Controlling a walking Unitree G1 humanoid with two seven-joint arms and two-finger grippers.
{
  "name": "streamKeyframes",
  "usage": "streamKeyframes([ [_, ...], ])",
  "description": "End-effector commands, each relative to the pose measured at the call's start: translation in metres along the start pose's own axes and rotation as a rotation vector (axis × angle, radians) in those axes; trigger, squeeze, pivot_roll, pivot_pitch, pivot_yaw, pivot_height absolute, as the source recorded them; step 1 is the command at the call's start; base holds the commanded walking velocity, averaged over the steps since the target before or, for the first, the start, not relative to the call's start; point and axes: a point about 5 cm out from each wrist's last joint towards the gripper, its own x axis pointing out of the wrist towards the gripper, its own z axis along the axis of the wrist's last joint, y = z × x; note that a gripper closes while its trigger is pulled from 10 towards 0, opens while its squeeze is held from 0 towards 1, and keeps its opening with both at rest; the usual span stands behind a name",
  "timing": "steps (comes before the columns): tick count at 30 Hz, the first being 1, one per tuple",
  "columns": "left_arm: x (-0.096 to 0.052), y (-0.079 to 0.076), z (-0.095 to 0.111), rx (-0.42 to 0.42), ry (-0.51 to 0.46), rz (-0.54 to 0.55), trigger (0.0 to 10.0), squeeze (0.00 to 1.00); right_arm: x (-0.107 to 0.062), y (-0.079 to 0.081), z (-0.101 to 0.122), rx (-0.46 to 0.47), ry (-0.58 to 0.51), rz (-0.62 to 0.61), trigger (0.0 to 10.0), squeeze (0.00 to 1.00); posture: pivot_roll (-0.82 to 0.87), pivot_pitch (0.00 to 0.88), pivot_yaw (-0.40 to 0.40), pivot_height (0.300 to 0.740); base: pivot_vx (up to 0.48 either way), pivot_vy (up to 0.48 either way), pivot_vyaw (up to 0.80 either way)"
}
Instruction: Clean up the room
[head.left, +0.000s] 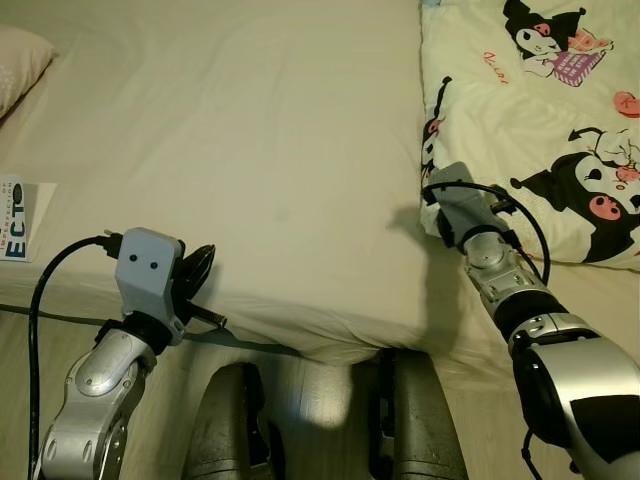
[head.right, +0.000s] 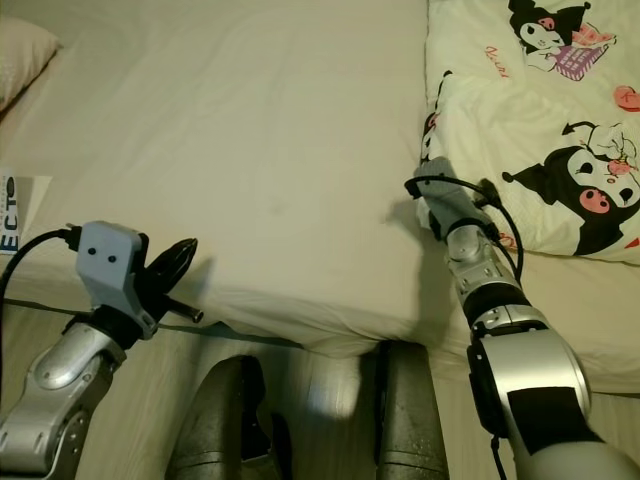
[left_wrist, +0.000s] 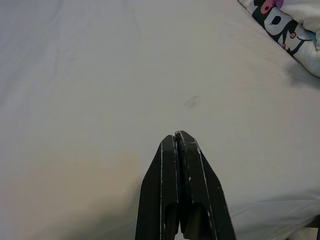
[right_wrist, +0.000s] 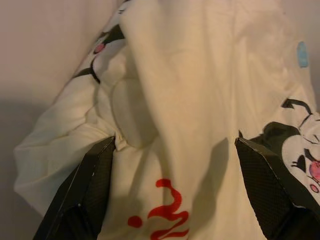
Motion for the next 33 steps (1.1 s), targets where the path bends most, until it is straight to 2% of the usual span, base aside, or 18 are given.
streamKeyframes([
  [1, -0.004, 0.001, -0.005, -0.007, 0.028, -0.009, 10.0, 0.00, -0.003, -0.002, -0.016, -0.011, 0.054, -0.014, 6.2, 0.00, 0.16, 0.496, 0.045, 0.589, 0.000, 0.000, 0.00],
  [2, -0.004, 0.002, -0.005, -0.007, 0.028, -0.010, 10.0, 0.00, -0.003, -0.002, -0.017, -0.001, 0.059, -0.017, 4.4, 0.00, 0.16, 0.496, 0.045, 0.589, 0.000, 0.000, 0.00],
  [3, -0.004, 0.002, -0.005, -0.007, 0.028, -0.010, 10.0, 0.00, -0.003, -0.002, -0.017, -0.001, 0.059, -0.017, 4.4, 0.00, 0.16, 0.496, 0.045, 0.589, 0.000, 0.000, 0.00],
  [4, -0.003, 0.002, -0.005, -0.007, 0.028, -0.011, 10.0, 0.00, -0.003, -0.002, -0.018, 0.013, 0.064, -0.019, 1.9, 0.00, 0.16, 0.494, 0.046, 0.589, 0.000, 0.000, 0.00],
  [6, -0.003, 0.002, -0.005, -0.006, 0.028, -0.012, 10.0, 0.00, -0.003, -0.002, -0.018, 0.022, 0.067, -0.020, 1.9, 0.00, 0.16, 0.494, 0.046, 0.589, 0.000, 0.000, 0.00],
  [7, -0.003, 0.002, -0.005, -0.006, 0.028, -0.013, 10.0, 0.00, -0.003, -0.002, -0.019, 0.029, 0.069, -0.019, 0.0, 0.00, 0.16, 0.494, 0.045, 0.589, 0.000, 0.000, 0.00],
  [19, -0.004, 0.002, -0.007, -0.003, 0.034, -0.020, 10.0, 0.00, -0.004, -0.006, -0.025, 0.094, 0.100, -0.053, 0.0, 0.00, 0.15, 0.493, 0.045, 0.589, 0.000, 0.000, 0.00],
  [22, -0.004, 0.003, -0.007, 0.001, 0.035, -0.032, 10.0, 0.00, -0.004, -0.006, -0.024, 0.188, 0.099, -0.079, 0.0, 0.00, 0.15, 0.490, 0.043, 0.589, 0.000, 0.000, 0.00],
  [23, -0.005, 0.003, -0.008, 0.002, 0.037, -0.040, 10.0, 0.00, -0.004, -0.007, -0.021, 0.327, 0.094, -0.096, 0.0, 0.00, 0.15, 0.486, 0.041, 0.589, 0.000, 0.000, 0.00],
  [24, -0.005, 0.003, -0.008, 0.002, 0.037, -0.040, 10.0, 0.00, -0.004, -0.007, -0.021, 0.327, 0.094, -0.096, 0.0, 0.00, 0.15, 0.486, 0.041, 0.589, 0.000, 0.000, 0.00],
  [25, -0.006, 0.004, -0.008, 0.002, 0.039, -0.045, 10.0, 0.00, -0.003, -0.007, -0.019, 0.488, 0.096, -0.114, 0.0, 0.00, 0.14, 0.483, 0.040, 0.589, 0.000, 0.000, 0.00],
  [27, -0.007, 0.007, -0.010, 0.002, 0.045, -0.050, 10.0, 0.00, -0.004, -0.009, -0.020, 0.978, 0.132, -0.188, 0.0, 0.00, 0.14, 0.480, 0.040, 0.589, 0.000, 0.000, 0.00],
  [29, -0.007, 0.007, -0.010, 0.003, 0.047, -0.052, 10.0, 0.00, -0.005, -0.008, -0.024, 1.251, 0.159, -0.246, 0.0, 0.00, 0.14, 0.480, 0.040, 0.589, 0.000, 0.000, 0.00],
  [31, -0.006, 0.006, -0.011, 0.001, 0.048, -0.057, 10.0, 0.00, -0.007, -0.005, -0.027, 1.497, 0.160, -0.295, 0.0, 0.00, 0.14, 0.476, 0.038, 0.589, 0.000, 0.000, 0.00],
  [33, -0.006, 0.005, -0.011, -0.002, 0.049, -0.061, 10.0, 0.00, -0.009, -0.001, -0.027, 1.640, 0.149, -0.323, 0.0, 0.00, 0.14, 0.472, 0.036, 0.589, 0.000, 0.000, 0.00],
])
